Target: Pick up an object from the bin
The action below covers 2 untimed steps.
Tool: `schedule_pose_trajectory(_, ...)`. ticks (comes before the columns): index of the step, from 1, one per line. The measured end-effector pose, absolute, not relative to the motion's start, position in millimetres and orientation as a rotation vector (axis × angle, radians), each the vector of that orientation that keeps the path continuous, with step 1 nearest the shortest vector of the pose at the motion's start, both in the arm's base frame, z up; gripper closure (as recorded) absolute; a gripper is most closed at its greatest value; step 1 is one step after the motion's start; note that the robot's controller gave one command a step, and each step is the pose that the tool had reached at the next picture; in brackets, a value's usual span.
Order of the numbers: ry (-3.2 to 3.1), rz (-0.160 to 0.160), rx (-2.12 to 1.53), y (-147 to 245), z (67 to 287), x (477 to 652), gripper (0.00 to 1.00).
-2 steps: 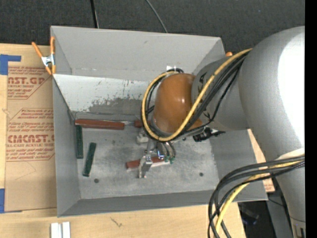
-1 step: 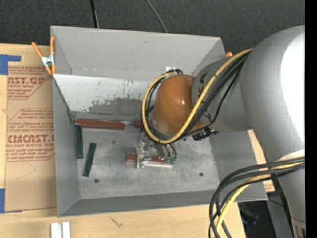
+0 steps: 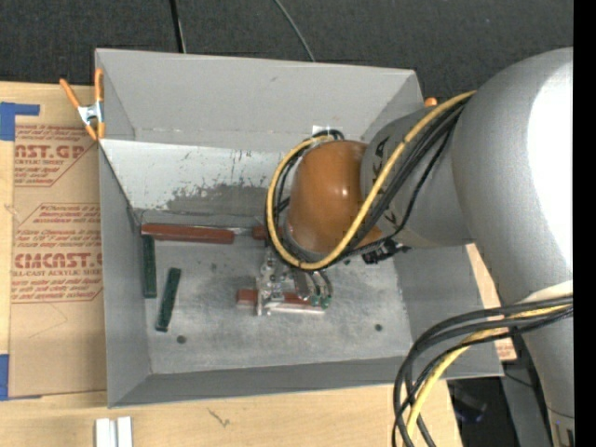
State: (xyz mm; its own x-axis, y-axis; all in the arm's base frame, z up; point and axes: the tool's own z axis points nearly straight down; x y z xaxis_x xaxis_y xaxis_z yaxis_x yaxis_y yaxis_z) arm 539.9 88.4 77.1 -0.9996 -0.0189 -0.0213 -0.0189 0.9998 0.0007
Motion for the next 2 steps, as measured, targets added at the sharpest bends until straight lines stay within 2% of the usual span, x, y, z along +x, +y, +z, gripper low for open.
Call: schedule_pose_trajectory(2, 3.138, 0.000, -0.031, 88.6, 85.8, 537.1, 1.00)
